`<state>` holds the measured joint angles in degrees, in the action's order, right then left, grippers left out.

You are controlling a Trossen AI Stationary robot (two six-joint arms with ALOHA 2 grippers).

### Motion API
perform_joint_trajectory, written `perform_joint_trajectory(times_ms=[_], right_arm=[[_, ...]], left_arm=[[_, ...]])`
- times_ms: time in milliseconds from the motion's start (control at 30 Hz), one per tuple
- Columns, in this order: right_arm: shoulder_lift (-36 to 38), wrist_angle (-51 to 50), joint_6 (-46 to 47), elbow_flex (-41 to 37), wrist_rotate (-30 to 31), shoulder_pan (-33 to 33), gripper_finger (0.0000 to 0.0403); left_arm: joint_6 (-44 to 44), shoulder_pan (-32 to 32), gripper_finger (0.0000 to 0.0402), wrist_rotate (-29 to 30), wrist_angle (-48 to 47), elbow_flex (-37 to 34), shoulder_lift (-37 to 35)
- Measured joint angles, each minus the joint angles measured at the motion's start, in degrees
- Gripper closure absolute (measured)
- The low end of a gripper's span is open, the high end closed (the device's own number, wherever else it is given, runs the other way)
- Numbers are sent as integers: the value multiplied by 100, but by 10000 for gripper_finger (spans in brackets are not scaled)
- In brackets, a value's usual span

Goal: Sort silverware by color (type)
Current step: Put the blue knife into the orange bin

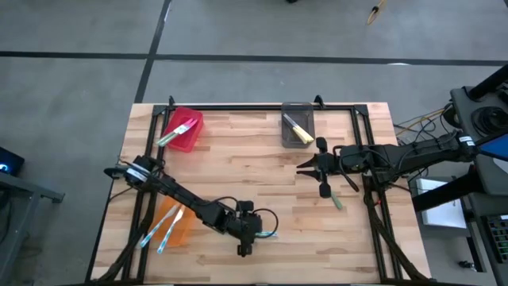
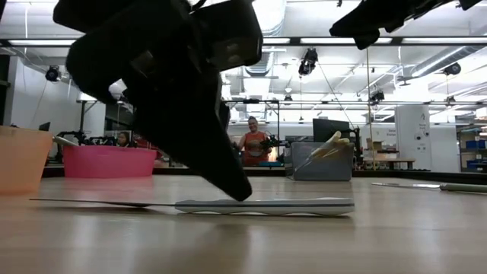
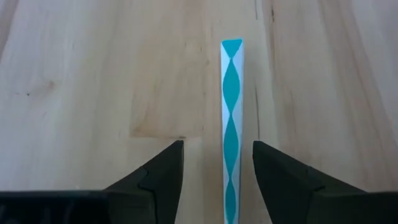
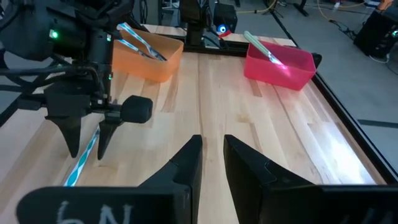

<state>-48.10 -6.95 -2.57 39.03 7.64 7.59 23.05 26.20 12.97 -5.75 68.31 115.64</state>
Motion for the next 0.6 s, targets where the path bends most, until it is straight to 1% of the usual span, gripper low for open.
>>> perform_joint_trajectory(times_ms=[67,200,333,467,600], right_arm=[[1,1,0,0,0,-1,346],[0,36,0,0,2,-1,346],[0,40,0,0,4,-10,346],[-2,42,-11,0,4,-10,346],[-2,41,-40,0,4,-10,346]], left_arm=[[-7,0,231,13,69,0,127],[-22,-3,239,2,190,223,408],[-46,-15,253,5,157,258,419],[-4,-29,283,17,80,260,415],[20,-57,326,17,1,258,416]])
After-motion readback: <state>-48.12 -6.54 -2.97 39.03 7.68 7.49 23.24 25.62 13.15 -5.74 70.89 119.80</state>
